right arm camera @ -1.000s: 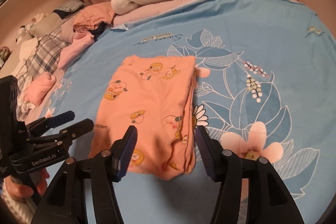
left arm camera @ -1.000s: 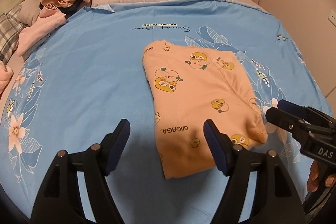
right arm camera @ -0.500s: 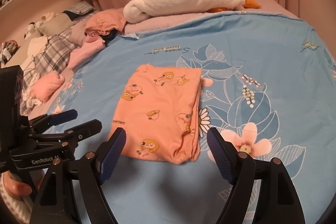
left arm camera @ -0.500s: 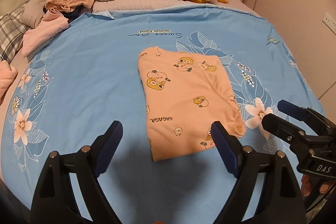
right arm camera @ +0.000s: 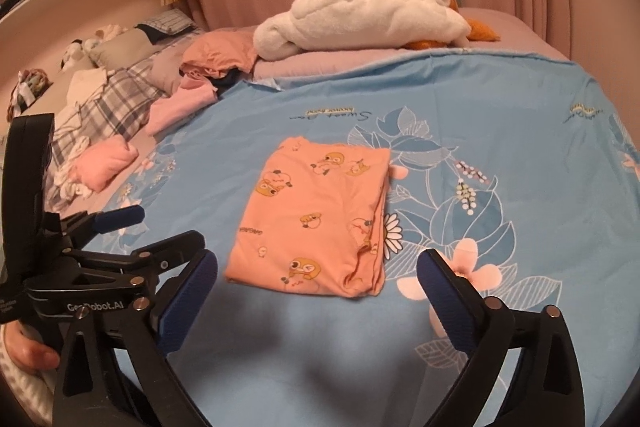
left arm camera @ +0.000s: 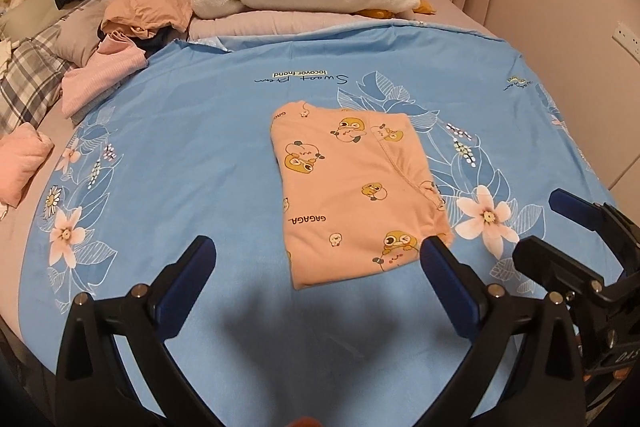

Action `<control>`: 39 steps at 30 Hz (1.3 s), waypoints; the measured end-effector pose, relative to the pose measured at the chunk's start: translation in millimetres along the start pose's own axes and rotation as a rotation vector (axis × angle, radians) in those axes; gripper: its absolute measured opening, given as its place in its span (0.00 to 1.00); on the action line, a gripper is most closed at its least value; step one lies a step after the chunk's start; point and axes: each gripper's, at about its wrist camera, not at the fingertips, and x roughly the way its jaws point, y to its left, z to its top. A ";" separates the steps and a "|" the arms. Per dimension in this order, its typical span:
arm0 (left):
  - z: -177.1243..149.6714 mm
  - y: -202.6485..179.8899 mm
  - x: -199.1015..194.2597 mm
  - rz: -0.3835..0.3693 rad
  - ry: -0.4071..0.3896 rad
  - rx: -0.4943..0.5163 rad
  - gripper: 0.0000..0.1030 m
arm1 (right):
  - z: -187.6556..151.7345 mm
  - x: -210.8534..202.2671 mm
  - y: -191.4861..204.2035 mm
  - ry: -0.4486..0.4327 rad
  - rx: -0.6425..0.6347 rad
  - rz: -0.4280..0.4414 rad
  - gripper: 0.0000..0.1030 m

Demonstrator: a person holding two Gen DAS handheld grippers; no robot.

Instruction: Fold small clothes

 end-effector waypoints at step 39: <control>-20.1 -11.1 -47.0 0.048 0.036 -0.030 0.99 | -9.6 -40.2 30.5 -0.022 -0.049 -0.036 0.99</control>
